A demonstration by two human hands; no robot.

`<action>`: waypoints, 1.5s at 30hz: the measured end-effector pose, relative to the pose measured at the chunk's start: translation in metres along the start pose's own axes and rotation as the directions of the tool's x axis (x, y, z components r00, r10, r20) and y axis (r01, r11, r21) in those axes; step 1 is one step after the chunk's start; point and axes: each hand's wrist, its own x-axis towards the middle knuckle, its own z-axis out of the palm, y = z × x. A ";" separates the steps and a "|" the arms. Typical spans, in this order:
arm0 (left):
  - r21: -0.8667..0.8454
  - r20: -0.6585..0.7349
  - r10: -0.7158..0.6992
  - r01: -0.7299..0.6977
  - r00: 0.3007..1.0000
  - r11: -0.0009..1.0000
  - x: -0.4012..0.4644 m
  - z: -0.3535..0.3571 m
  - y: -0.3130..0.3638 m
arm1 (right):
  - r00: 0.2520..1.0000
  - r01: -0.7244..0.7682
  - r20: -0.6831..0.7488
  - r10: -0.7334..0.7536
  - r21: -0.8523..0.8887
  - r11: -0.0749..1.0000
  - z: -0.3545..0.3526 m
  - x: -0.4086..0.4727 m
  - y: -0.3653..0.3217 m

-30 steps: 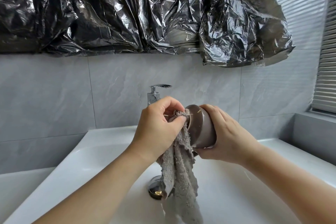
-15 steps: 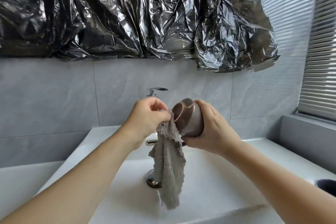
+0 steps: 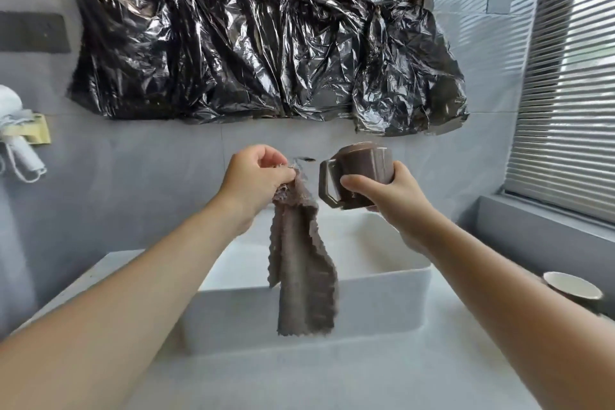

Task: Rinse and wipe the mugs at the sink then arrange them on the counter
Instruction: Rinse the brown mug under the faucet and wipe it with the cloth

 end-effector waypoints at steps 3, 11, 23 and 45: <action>0.108 0.044 -0.062 0.057 0.997 0.993 -0.058 -0.001 -0.034 | 0.990 -0.127 0.068 0.121 0.092 0.988 -0.006 -0.043 0.006; 0.517 0.398 -0.015 -0.211 0.917 0.830 -0.139 0.007 -0.050 | 0.878 -0.471 0.196 0.438 0.177 0.864 -0.029 -0.116 0.030; 0.392 0.650 0.518 -0.829 0.556 0.398 -0.036 0.087 0.012 | 0.770 -0.625 0.297 0.564 0.178 0.760 -0.094 -0.020 0.031; 0.468 0.823 0.018 -0.694 0.568 0.546 0.100 0.299 0.107 | 0.489 -0.859 0.078 0.869 -0.135 0.495 -0.273 0.122 -0.020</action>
